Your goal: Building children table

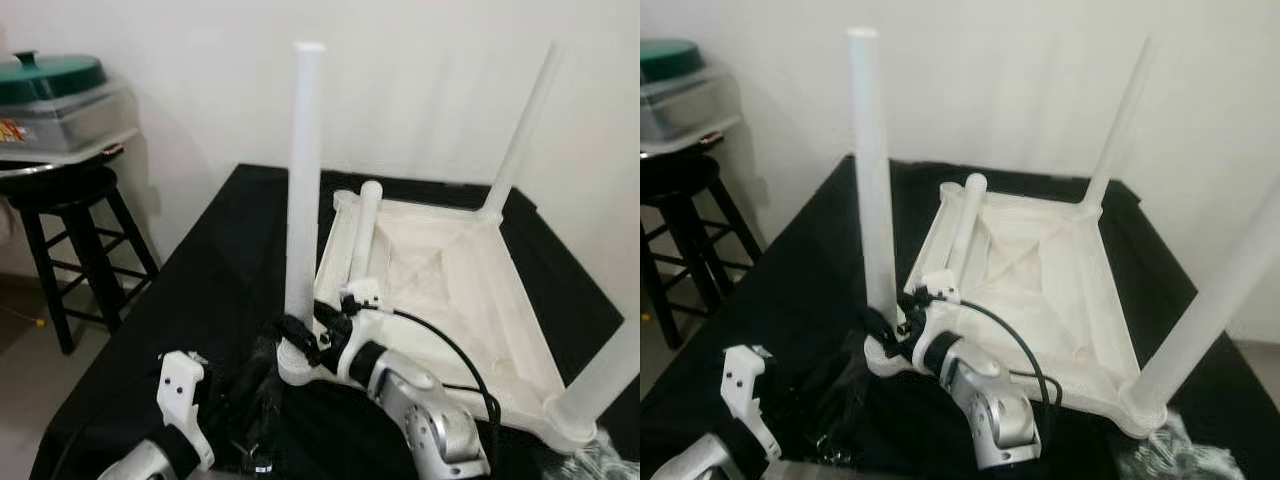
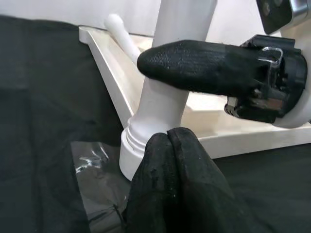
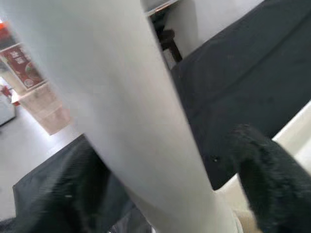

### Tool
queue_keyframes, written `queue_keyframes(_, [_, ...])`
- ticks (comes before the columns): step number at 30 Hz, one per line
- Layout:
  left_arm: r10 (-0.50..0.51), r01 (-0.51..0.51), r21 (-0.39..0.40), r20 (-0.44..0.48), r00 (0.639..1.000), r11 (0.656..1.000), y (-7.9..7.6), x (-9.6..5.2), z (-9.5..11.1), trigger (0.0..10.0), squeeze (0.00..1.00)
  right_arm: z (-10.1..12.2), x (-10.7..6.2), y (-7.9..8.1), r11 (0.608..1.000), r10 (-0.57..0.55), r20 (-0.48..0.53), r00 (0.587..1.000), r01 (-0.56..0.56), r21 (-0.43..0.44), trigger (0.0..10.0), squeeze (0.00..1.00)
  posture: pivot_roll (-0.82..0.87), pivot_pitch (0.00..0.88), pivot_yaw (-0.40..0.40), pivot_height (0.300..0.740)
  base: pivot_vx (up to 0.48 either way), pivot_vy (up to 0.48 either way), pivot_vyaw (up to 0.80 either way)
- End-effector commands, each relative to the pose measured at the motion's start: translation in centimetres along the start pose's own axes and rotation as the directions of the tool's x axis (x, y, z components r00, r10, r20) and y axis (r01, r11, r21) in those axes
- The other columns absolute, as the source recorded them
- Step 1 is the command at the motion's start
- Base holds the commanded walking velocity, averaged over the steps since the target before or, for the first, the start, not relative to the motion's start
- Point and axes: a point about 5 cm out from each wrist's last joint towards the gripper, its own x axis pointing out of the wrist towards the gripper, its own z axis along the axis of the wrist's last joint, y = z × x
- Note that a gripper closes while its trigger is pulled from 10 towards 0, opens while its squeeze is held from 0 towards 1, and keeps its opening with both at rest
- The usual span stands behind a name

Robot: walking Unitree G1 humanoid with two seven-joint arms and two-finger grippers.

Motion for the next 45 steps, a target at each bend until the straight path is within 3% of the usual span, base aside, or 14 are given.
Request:
queue_keyframes(1, [-0.006,0.006,0.003,-0.005,1.0,1.0,0.0,0.0,0.1,10.0,0.0,0.2,0.2,0.6,0.998,0.062,-0.006,0.998,-0.062,-0.014,10.0,1.0,0.07,0.0,-0.029,0.74,0.0,0.0,0.0])
queue_keyframes(3, [-0.01,0.01,0.0,-0.008,1.0,1.0,-0.1,0.0,0.0,10.0,0.0,1.6,0.0,0.2,0.975,0.191,-0.035,0.981,-0.194,-0.112,10.0,1.0,0.08,0.0,-0.039,0.74,0.0,0.0,0.0])
queue_keyframes(4, [-0.01,0.01,-0.001,-0.008,1.0,1.0,-0.1,0.0,0.0,10.0,0.0,2.5,-0.2,-0.1,0.951,0.253,-0.051,0.966,-0.258,-0.168,10.0,0.65,0.08,0.0,-0.045,0.74,0.0,0.0,0.0])
queue_keyframes(7, [-0.009,0.009,0.001,-0.008,1.0,1.0,-0.1,0.0,0.0,10.0,0.0,3.4,-0.2,-0.4,0.928,0.297,-0.066,0.953,-0.304,-0.213,10.0,0.65,0.08,0.0,-0.048,0.74,0.0,0.0,0.0])
queue_keyframes(8, [-0.007,0.007,0.003,-0.007,1.0,1.0,-0.1,0.1,0.0,10.0,0.0,4.2,-0.2,-0.8,0.904,0.339,-0.081,0.937,-0.348,-0.248,10.0,0.0,0.09,0.0,-0.059,0.74,0.0,0.0,0.0])
queue_keyframes(18, [0.023,-0.023,0.014,0.005,1.0,1.0,-0.1,0.0,-0.1,10.0,0.0,7.1,0.8,-3.0,0.791,0.489,-0.215,0.845,-0.534,-0.3,10.0,0.0,0.11,0.0,-0.097,0.74,0.0,0.0,0.0])
queue_keyframes(19, [0.025,-0.025,0.015,0.006,1.0,1.0,-0.1,0.0,-0.2,10.0,0.0,7.3,1.0,-3.2,0.779,0.513,-0.223,0.829,-0.559,-0.285,8.2,0.0,0.12,0.0,-0.106,0.74,0.0,0.0,0.0])
queue_keyframes(22, [0.026,-0.026,0.015,0.007,1.0,1.0,-0.1,0.0,-0.2,10.0,0.0,7.6,1.1,-3.4,0.756,0.556,-0.232,0.798,-0.602,-0.258,9.3,0.0,0.12,0.0,-0.108,0.74,0.0,0.0,0.0])
queue_keyframes(23, [0.026,-0.026,0.015,0.007,1.0,1.0,-0.1,0.0,-0.2,10.0,0.0,7.6,0.9,-3.5,0.741,0.59,-0.228,0.775,-0.632,-0.228,0.0,0.0,0.12,0.0,-0.111,0.74,0.0,0.0,0.0])
queue_keyframes(29, [0.028,-0.028,0.014,0.009,1.0,1.0,-0.2,0.0,-0.3,10.0,0.0,6.2,0.7,-4.8,0.722,0.63,-0.262,0.731,-0.675,-0.149,0.0,0.0,0.12,0.0,-0.11,0.74,0.0,0.0,0.0])
queue_keyframes(37, [0.025,-0.025,0.01,0.006,1.0,1.0,-0.2,0.0,-0.3,10.0,0.0,3.9,0.4,-4.7,0.783,0.565,-0.227,0.793,-0.602,-0.157,0.0,0.0,0.11,0.0,-0.102,0.74,0.0,0.0,0.0])
queue_keyframes(42, [0.025,-0.025,0.009,0.004,1.0,1.0,-0.3,-0.2,-0.2,10.0,0.0,0.9,1.3,-3.6,0.93,0.277,-0.172,0.945,-0.309,-0.199,0.0,0.0,0.11,0.0,-0.102,0.74,0.0,0.0,0.0])
queue_keyframes(44, [0.026,-0.026,0.01,0.003,1.0,1.0,-0.1,-0.3,0.0,10.0,0.0,-1.0,2.0,-2.2,0.992,-0.126,0.035,0.991,0.126,0.017,0.0,0.0,0.09,0.0,-0.091,0.74,0.0,0.0,0.0])
queue_keyframes(45, [0.023,-0.023,0.013,-0.002,1.0,1.0,0.1,-0.3,-0.1,10.0,0.0,-0.3,1.9,-1.2,0.984,-0.155,0.086,0.984,0.162,-0.078,0.0,0.0,0.05,0.0,-0.06,0.74,0.0,0.0,0.0])
